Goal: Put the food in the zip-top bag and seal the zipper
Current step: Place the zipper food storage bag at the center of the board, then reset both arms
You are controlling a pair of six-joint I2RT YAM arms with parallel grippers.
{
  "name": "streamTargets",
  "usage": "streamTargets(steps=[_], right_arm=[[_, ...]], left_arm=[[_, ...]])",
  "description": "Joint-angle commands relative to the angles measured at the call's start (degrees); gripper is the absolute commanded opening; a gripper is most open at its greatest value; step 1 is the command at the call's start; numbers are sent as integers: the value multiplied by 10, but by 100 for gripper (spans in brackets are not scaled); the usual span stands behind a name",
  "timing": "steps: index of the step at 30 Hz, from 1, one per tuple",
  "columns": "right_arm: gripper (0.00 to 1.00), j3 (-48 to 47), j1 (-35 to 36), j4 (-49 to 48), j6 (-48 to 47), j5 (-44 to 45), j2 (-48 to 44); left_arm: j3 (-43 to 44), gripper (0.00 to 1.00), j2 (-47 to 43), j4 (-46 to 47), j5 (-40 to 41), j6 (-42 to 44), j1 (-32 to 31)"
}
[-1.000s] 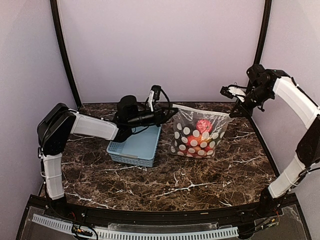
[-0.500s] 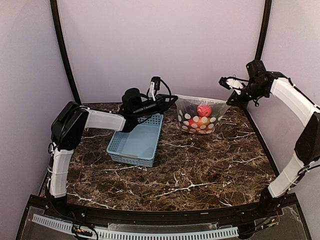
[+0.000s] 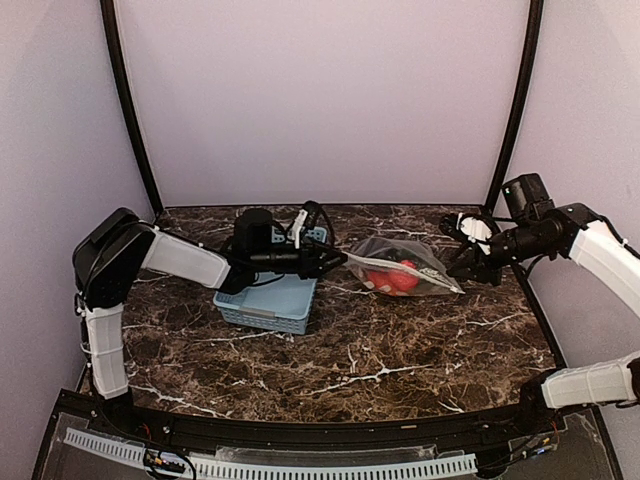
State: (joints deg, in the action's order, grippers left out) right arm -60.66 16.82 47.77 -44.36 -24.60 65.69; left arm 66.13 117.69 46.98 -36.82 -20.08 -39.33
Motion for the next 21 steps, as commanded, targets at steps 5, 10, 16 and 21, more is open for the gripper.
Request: streamTargets(steps=[5, 10, 16, 21], right_arm=[[38, -20, 12, 18, 58, -69, -30], [46, -42, -3, -37, 126, -41, -3], [52, -102, -54, -121, 240, -35, 30], [98, -102, -75, -224, 324, 41, 21]], left_arm=[[-74, 56, -216, -180, 19, 162, -10], [-41, 90, -289, -321, 165, 191, -10], [106, 99, -295, -617, 357, 144, 16], [128, 99, -336, -654, 444, 156, 54]])
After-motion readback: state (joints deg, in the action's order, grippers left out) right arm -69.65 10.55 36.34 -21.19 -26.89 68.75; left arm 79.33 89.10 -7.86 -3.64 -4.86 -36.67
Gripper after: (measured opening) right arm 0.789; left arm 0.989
